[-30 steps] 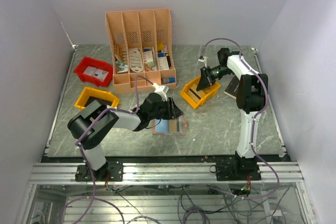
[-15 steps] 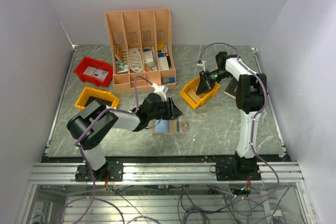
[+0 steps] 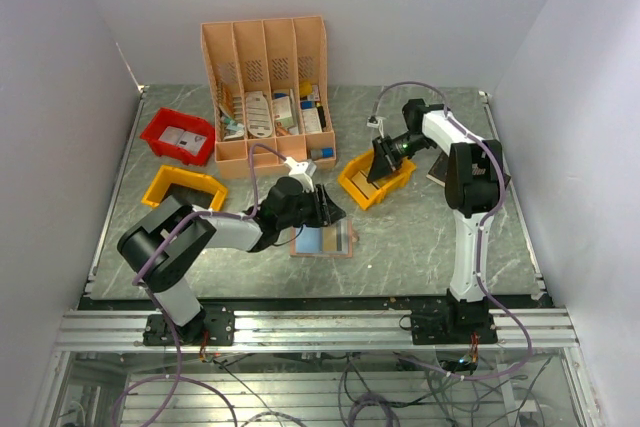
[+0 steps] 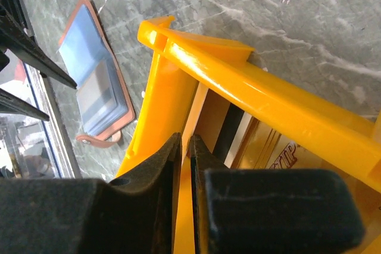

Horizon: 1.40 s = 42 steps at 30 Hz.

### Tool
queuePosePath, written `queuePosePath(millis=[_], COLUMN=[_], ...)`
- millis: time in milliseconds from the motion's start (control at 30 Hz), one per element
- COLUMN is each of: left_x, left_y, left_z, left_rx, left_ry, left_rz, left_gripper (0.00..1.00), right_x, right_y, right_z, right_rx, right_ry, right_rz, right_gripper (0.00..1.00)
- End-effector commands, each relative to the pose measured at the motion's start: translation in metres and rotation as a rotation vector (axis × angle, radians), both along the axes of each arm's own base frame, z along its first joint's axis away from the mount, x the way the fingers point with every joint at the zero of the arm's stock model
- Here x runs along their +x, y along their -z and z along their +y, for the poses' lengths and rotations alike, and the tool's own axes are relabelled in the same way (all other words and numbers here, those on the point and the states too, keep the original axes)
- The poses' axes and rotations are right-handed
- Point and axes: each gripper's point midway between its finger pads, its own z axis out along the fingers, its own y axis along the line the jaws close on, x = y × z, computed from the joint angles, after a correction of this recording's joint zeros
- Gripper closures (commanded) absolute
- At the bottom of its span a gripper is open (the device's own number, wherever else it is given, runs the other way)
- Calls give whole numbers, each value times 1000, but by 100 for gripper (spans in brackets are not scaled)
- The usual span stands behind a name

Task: Put the credit cards into the card holder
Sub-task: Pick up the credit card from the storage box.

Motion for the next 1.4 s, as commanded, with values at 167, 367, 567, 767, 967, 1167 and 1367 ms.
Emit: queuePosePath(millis=[167,367,567,767,967,1167,1367], left_x=[5,5,5,7,8,7,6], left_y=[-4,-4,-3,1,1,0,-7], left_z=[5,6,6,7,7,8,13], left_rx=[2,3,7,11,13,11,15], left_ry=[-21,-23,-23,-28,-29,-30,-39], left_rz=[-27,-27,-27,-21,-22,-22,-40], left_gripper=[48,48,48,48,48,48,48], right_x=[-9,-11,-16,-19,-21,-20,-9], right_y=[-12,-7,-22,-20,-3,7,-11], right_z=[14,18,28,33,37,39,36], right_rx=[23,-7,71,46,-32,-97,-90], right_ry=[-19,-25,-42,-45,-56,-59,-66], right_rz=[-9,-20,-11,-19,-37,-70,-145], right_gripper=[83,81,82,82,81,88,100])
